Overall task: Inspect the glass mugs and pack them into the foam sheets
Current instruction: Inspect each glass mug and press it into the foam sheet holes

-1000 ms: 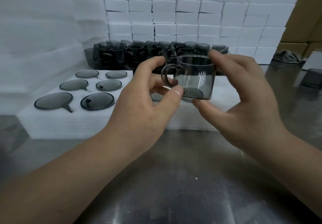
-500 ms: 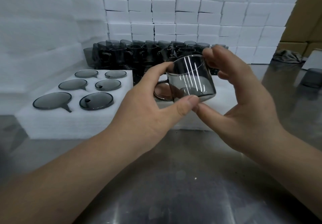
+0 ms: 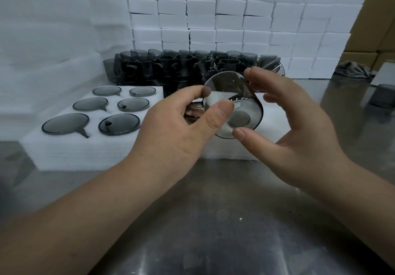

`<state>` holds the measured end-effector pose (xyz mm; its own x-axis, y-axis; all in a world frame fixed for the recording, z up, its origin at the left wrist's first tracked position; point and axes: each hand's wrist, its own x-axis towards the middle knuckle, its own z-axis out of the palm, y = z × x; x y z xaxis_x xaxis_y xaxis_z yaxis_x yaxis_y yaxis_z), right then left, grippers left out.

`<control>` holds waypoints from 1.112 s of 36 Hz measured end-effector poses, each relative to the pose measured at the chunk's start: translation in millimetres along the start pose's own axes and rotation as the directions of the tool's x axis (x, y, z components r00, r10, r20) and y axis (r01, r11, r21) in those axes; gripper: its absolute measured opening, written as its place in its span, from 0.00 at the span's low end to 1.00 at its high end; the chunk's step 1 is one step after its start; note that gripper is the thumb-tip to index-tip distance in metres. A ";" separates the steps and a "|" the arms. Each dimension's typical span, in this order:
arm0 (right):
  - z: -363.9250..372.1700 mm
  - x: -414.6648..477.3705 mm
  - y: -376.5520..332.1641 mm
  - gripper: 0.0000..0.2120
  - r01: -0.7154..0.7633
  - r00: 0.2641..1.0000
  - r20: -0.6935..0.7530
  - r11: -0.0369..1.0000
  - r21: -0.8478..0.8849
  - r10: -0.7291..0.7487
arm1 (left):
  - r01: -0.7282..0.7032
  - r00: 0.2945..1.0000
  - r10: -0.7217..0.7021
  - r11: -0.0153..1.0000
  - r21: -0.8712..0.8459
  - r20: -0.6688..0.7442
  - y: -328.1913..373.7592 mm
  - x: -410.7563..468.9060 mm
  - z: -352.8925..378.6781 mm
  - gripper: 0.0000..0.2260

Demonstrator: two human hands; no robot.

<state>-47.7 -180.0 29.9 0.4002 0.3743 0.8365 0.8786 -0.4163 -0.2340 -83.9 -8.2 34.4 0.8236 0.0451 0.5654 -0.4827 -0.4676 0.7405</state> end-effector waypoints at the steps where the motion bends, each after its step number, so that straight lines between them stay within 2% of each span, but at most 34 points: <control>1: -0.2 0.2 -0.1 0.30 0.009 1.000 0.000 1.000 0.003 -0.009 | 0.001 1.000 -0.002 1.000 -0.001 -0.003 0.0 -0.3 0.3 0.31; 6: -1.0 2.4 -1.2 0.31 0.021 1.000 -0.006 1.000 0.010 -0.021 | -0.005 1.000 0.005 1.000 0.008 0.017 0.2 -0.4 2.7 0.28; 12: -1.7 5.4 -2.3 0.24 0.053 0.999 -0.005 0.998 -0.042 -0.053 | -0.046 0.999 0.045 0.998 0.044 0.022 0.6 -0.8 2.4 0.25; 19: -3.3 3.2 -4.0 0.16 0.066 0.997 -0.028 0.997 -0.036 -0.067 | -0.037 0.999 0.036 0.996 0.086 0.015 -1.6 -1.2 2.0 0.28; 23: -3.7 1.9 -6.3 0.08 0.042 0.999 -0.032 0.996 0.083 -0.040 | -0.024 1.000 0.026 0.994 0.107 -0.016 -3.4 -1.1 2.2 0.28; 28: -6.4 1.4 -9.4 0.04 -0.035 0.999 -0.001 0.966 0.257 0.037 | -0.015 0.999 0.019 0.993 0.115 -0.039 -2.5 -0.8 2.2 0.32; 30: -6.0 1.6 -10.1 0.03 -0.058 0.997 -0.032 0.961 0.270 0.069 | -0.013 0.999 0.018 0.994 0.108 -0.042 -1.8 -0.7 2.4 0.31; 35: -3.8 4.1 -9.7 0.05 -0.100 0.980 -0.147 0.973 0.209 0.132 | -0.007 0.997 0.016 0.994 0.109 -0.082 -2.2 0.5 2.5 0.30; 40: -4.5 1.5 -5.4 0.22 -0.109 0.976 -0.173 0.986 0.129 0.131 | -0.018 0.994 0.030 0.993 0.115 -0.101 -1.9 -0.2 2.0 0.31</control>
<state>-53.0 -180.8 34.6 0.4605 0.1679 0.8716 0.8559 -0.3445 -0.3858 -82.5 -9.1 32.1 0.7745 0.1197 0.6211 -0.4605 -0.5665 0.6834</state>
